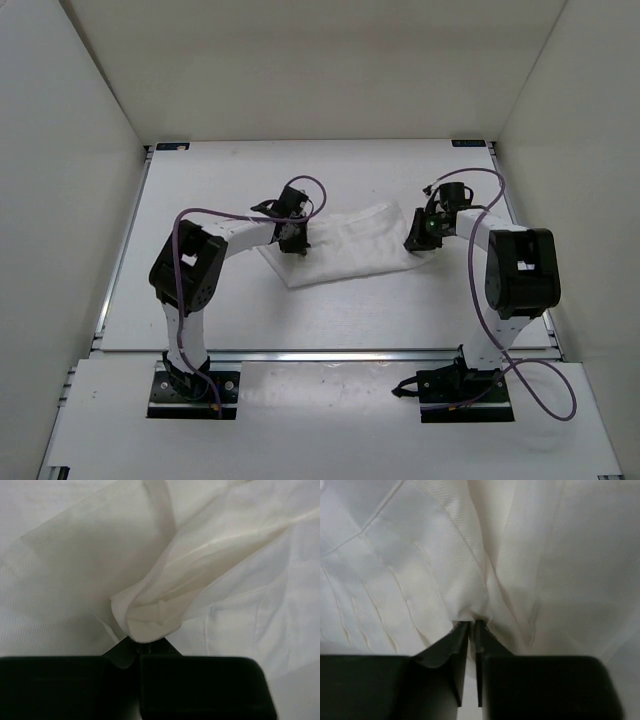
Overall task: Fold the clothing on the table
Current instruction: Fold the skirt
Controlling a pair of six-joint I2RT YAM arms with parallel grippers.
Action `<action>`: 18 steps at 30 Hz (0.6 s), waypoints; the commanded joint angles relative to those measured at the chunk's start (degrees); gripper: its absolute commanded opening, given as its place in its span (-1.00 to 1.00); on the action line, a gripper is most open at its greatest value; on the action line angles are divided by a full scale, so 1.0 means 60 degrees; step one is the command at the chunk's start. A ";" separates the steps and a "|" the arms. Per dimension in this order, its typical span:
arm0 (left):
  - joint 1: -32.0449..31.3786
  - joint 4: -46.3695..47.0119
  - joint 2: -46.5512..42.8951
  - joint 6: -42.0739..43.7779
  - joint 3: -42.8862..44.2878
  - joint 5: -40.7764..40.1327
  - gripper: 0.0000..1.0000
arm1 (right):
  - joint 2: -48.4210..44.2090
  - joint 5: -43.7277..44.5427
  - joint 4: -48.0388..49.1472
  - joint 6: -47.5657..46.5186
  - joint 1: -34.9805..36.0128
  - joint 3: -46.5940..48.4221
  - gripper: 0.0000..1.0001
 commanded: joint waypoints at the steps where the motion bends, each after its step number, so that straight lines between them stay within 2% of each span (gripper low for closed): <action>1: 0.0233 -0.0724 -0.0288 -0.0044 -0.0445 0.0133 -0.91 | -0.0236 0.0172 -0.0119 -0.0255 0.0066 0.0271 -0.71; 2: 0.0336 -0.0768 -0.0259 -0.0058 -0.0444 0.0162 -0.88 | -0.0499 0.0085 -0.0017 -0.0256 0.0139 0.0169 -0.62; 4: 0.0469 -0.0856 -0.0302 0.0101 -0.0181 0.0074 -0.68 | -0.0882 0.0040 0.0188 -0.0299 0.0124 -0.0050 -0.29; 5: 0.0455 -0.0900 -0.0332 0.0190 -0.0122 0.0031 -0.61 | -0.1144 0.0084 0.0262 -0.0299 0.0023 -0.0139 -0.23; 7: 0.0484 -0.0915 -0.0434 0.0307 -0.0064 0.0088 -0.21 | -0.1657 -0.0004 0.0233 -0.0227 -0.0152 -0.0241 0.01; 8: 0.0600 -0.0900 -0.0536 0.0337 -0.0034 0.0089 -0.10 | -0.1746 -0.0033 0.0219 -0.0226 -0.0298 -0.0271 0.03; 11: 0.0616 -0.0681 -0.0684 0.0644 0.0039 0.0556 0.52 | -0.2186 0.0185 0.0175 -0.0474 -0.0649 -0.0358 0.17; 13: 0.0644 -0.0811 -0.0640 0.0922 0.0213 0.0718 0.71 | -0.2347 0.0654 0.0262 -0.0607 -0.0695 -0.0491 0.24; 18: 0.0674 -0.1105 -0.0785 0.1231 0.0757 0.0821 0.82 | -0.2041 0.0934 0.0057 -0.0608 -0.0769 -0.0769 0.50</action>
